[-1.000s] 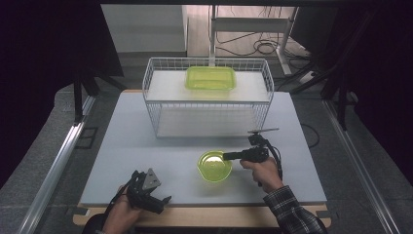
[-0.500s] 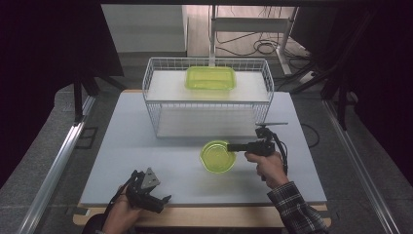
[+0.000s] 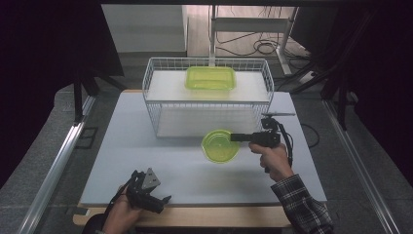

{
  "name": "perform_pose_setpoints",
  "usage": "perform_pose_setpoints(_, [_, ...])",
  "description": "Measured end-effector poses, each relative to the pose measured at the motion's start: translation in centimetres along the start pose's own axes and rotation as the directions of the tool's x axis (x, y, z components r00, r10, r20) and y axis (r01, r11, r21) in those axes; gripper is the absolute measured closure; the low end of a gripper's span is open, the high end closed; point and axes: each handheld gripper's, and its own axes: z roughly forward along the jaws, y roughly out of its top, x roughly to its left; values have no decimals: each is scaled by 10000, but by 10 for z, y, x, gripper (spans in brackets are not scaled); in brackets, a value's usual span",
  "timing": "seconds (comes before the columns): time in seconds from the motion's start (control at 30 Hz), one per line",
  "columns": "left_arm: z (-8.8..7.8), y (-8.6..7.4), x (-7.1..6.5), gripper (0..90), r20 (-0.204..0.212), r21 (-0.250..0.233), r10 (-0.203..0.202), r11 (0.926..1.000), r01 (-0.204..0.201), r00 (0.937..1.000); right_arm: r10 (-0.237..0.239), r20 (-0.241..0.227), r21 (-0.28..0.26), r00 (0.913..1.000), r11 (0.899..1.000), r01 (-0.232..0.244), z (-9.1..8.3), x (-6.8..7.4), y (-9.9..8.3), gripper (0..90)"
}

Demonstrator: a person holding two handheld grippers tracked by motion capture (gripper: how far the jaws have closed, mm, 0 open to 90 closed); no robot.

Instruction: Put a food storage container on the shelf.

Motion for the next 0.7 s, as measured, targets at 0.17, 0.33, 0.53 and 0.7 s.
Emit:
perform_pose_setpoints(0.17, [0, 0, 0, 18, -8, 20, 20, 10000, -20, 10000, -76, -40, -191, 10000, 9998, 76, -6, 7, 10, 811])
perform_pose_setpoints(0.33, [0, 0, 0, 18, -12, 26, 40, 10000, -40, 10000, -207, 87, -449, 9997, 9988, 211, -11, 15, 18, 811])
perform_pose_setpoints(0.53, [0, 0, 1, 17, 17, -44, -42, 10000, 42, 10000, -263, -2, -701, 9997, 9972, 262, -17, 23, 27, 811])
perform_pose_setpoints(0.7, [-1, 0, 2, 16, 54, -109, -126, 9999, 126, 9999, -211, -125, -816, 9997, 9965, 200, -19, 27, 34, 811])
